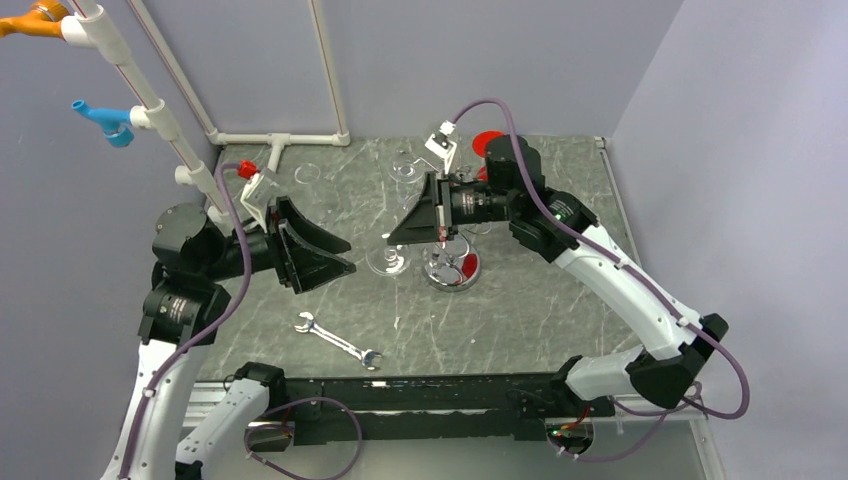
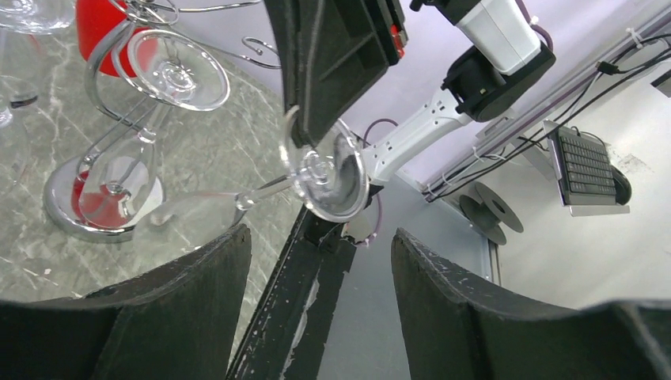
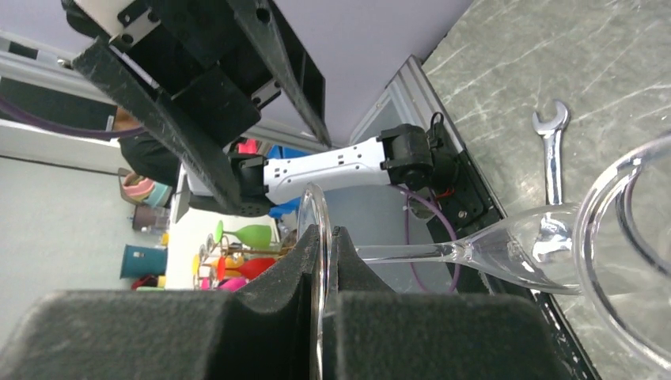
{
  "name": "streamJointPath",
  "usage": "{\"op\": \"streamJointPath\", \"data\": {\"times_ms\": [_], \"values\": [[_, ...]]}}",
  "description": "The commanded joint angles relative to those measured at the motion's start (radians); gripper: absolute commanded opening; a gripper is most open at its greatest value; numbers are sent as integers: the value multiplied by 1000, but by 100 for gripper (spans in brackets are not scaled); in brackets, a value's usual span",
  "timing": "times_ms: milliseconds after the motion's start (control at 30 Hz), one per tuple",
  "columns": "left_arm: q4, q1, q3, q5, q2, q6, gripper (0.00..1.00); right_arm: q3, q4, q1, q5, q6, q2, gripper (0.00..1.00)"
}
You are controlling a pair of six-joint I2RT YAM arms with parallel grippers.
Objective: Take the wine glass off the wine glass rack
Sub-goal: Place the wine glass at the center of the board.
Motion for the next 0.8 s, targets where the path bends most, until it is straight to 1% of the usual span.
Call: {"op": "streamJointPath", "data": {"times_ms": [0, 100, 333, 433, 500, 567, 633, 767], "values": [[48, -16, -7, 36, 5, -34, 67, 90, 12, 31, 57, -30, 40, 0], [34, -25, 6, 24, 16, -43, 64, 123, 5, 50, 66, -39, 77, 0], [-85, -40, 31, -14, 50, 24, 54, 182, -24, 79, 81, -70, 134, 0], [-160, -43, 42, -36, 67, 58, 52, 191, -24, 82, 80, -74, 144, 0], [-165, -44, 42, -29, 74, 59, 51, 195, -23, 84, 79, -77, 148, 0], [-143, -48, 35, -16, 76, 44, 45, 197, -23, 88, 78, -82, 152, 0], [-157, -52, 44, -23, 82, 46, 38, 201, -27, 90, 78, -86, 157, 0], [-194, -65, 68, -27, 101, 55, 34, 202, -22, 94, 78, -93, 168, 0]]}}
